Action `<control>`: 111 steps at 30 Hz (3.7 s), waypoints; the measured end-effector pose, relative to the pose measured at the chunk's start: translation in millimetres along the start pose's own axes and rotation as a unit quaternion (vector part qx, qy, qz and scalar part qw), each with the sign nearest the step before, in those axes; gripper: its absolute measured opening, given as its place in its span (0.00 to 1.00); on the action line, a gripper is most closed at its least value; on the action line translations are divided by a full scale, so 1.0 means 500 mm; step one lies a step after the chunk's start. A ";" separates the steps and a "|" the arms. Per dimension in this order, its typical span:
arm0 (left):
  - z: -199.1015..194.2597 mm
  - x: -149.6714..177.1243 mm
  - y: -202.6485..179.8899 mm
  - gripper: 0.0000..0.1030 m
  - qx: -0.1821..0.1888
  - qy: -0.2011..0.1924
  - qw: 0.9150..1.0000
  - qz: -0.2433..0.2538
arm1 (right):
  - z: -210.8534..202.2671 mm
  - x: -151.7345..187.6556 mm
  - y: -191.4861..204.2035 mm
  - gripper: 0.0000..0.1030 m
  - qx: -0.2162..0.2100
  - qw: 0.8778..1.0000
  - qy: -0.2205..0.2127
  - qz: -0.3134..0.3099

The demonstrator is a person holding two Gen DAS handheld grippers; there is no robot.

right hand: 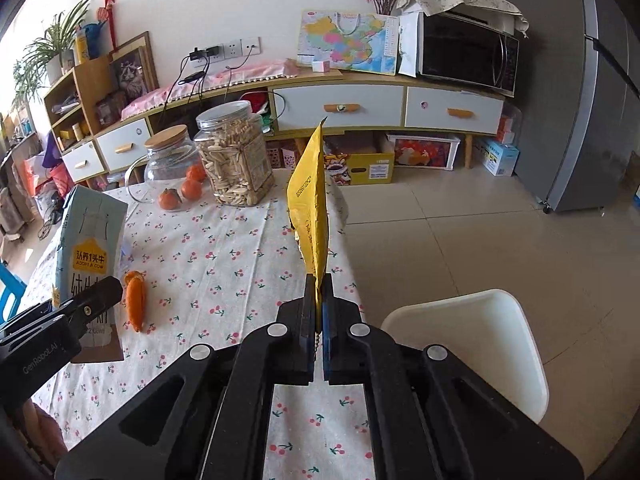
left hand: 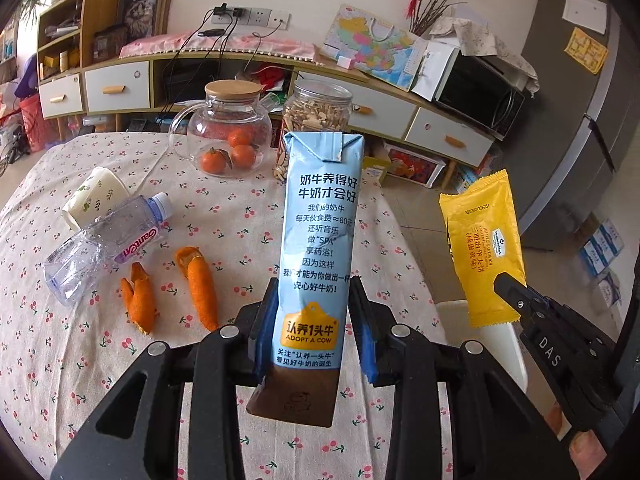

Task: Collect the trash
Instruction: 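Carry the carton and yellow wrapper to the bin and release both, then move both tools back over the table toward the orange peels, then grasp an orange peel with the left tool while the right tool grasps the other peel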

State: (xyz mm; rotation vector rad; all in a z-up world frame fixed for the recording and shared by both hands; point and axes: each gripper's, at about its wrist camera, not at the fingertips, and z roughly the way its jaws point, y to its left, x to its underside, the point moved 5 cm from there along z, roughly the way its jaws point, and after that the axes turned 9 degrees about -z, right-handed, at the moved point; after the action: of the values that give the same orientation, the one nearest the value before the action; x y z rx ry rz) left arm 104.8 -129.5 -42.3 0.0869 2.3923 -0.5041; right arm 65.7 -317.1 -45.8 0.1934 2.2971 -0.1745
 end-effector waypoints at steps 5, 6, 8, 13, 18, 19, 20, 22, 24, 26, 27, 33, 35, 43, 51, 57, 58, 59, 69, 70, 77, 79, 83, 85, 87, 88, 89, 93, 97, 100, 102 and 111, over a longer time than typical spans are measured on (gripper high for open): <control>0.010 0.014 -0.041 0.33 0.008 0.006 1.000 0.013 | 0.004 0.024 -0.062 0.01 0.032 0.999 0.017 0.019; 0.012 0.017 -0.050 0.33 0.010 0.007 1.000 0.015 | 0.004 0.031 -0.074 0.01 0.039 0.999 0.021 0.021; 0.017 0.023 -0.072 0.33 0.015 0.009 1.000 0.021 | 0.006 0.044 -0.097 0.01 0.051 0.998 0.030 0.025; 0.030 0.045 -0.134 0.33 0.033 0.020 0.998 0.042 | 0.002 0.071 -0.150 0.02 0.078 0.995 0.042 0.033; 0.048 0.073 -0.211 0.33 0.054 0.032 0.996 0.069 | -0.018 0.096 -0.213 0.39 0.105 0.992 0.048 0.056; 0.052 0.080 -0.228 0.33 0.058 0.033 0.995 0.075 | -0.024 0.099 -0.227 0.43 0.113 0.991 0.047 0.060; 0.055 0.085 -0.243 0.33 0.062 0.035 0.994 0.081 | -0.029 0.101 -0.240 0.46 0.120 0.990 0.045 0.064; 0.061 0.098 -0.270 0.33 0.070 0.040 0.993 0.087 | -0.040 0.107 -0.271 0.56 0.139 0.986 0.043 0.076; 0.070 0.111 -0.298 0.33 0.080 0.050 0.991 0.093 | -0.052 0.115 -0.302 0.65 0.159 0.982 0.040 0.093; 0.078 0.126 -0.324 0.33 0.088 0.057 0.989 0.105 | -0.064 0.125 -0.337 0.72 0.176 0.977 0.038 0.113; 0.082 0.137 -0.338 0.33 0.092 0.062 0.988 0.110 | -0.071 0.130 -0.354 0.73 0.182 0.975 0.037 0.123; 0.118 0.194 -0.414 0.34 0.125 0.101 0.978 0.131 | -0.102 0.148 -0.429 0.78 0.214 0.963 0.028 0.162; 0.133 0.214 -0.435 0.34 0.138 0.115 0.974 0.138 | -0.104 0.152 -0.444 0.79 0.221 0.960 0.028 0.168; 0.165 0.242 -0.427 0.62 0.124 0.138 0.974 0.131 | -0.112 0.140 -0.452 0.86 0.235 0.956 0.017 0.172; 0.110 0.177 -0.366 0.79 0.050 0.053 0.990 0.123 | -0.103 0.106 -0.372 0.92 0.230 0.965 0.004 0.126; 0.089 0.132 -0.292 0.81 0.012 0.027 0.995 0.098 | -0.084 0.079 -0.292 0.93 0.216 0.973 0.002 0.087; 0.089 0.122 -0.279 0.81 0.005 0.023 0.995 0.094 | -0.079 0.076 -0.277 0.93 0.213 0.974 0.003 0.081; 0.088 0.115 -0.262 0.81 -0.003 0.020 0.996 0.091 | -0.075 0.072 -0.261 0.93 0.210 0.975 0.004 0.075; 0.059 0.059 -0.081 0.81 -0.061 0.004 0.998 0.028 | -0.033 0.043 -0.101 0.93 0.171 0.985 0.010 0.015; 0.056 0.056 -0.063 0.81 -0.067 0.004 0.998 0.023 | -0.029 0.040 -0.084 0.93 0.165 0.986 0.010 0.010; 0.036 0.038 0.058 0.81 -0.103 0.003 0.994 -0.019 | -0.003 0.016 0.042 0.93 0.132 0.991 0.007 -0.037; 0.031 0.032 0.093 0.81 -0.115 0.004 0.993 -0.033 | 0.005 0.013 0.074 0.93 0.121 0.992 0.009 -0.046; 0.023 0.024 0.163 0.81 -0.136 0.006 0.989 -0.062 | 0.020 0.005 0.129 0.93 0.102 0.993 0.011 -0.057; 0.021 0.021 0.195 0.81 -0.147 0.006 0.986 -0.074 | 0.027 0.000 0.155 0.93 0.096 0.993 0.010 -0.063; 0.024 0.020 0.226 0.81 -0.158 0.007 0.984 -0.086 | 0.033 -0.004 0.178 0.93 0.092 0.993 0.009 -0.068; 0.028 0.020 0.240 0.81 -0.162 0.010 0.982 -0.093 | 0.038 -0.005 0.189 0.93 0.089 0.993 0.009 -0.071; 0.033 0.019 0.254 0.81 -0.165 0.015 0.981 -0.101 | 0.041 -0.006 0.199 0.93 0.086 0.994 0.010 -0.073; 0.054 0.016 0.299 0.81 -0.173 0.028 0.976 -0.128 | 0.058 -0.012 0.225 0.93 0.078 0.994 0.015 -0.077; 0.076 0.007 0.321 0.81 -0.181 0.030 0.975 -0.128 | 0.079 -0.018 0.237 0.93 0.071 0.995 0.022 -0.071; 0.105 0.004 0.335 0.76 -0.184 0.044 0.973 -0.130 | 0.095 -0.019 0.240 0.93 0.068 0.995 0.030 -0.071; 0.127 0.003 0.340 0.70 -0.183 0.057 0.973 -0.132 | 0.106 -0.017 0.240 0.93 0.065 0.995 0.037 -0.071; 0.159 -0.001 0.323 0.27 -0.192 0.060 0.976 -0.076 | 0.139 -0.008 0.266 0.93 0.032 0.994 0.069 -0.075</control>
State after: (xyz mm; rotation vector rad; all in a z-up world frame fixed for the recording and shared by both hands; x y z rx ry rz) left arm 185.3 -10.4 -150.9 -0.2465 2.5840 -0.0982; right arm 144.4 -200.5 -97.7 0.0655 2.4462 -0.3204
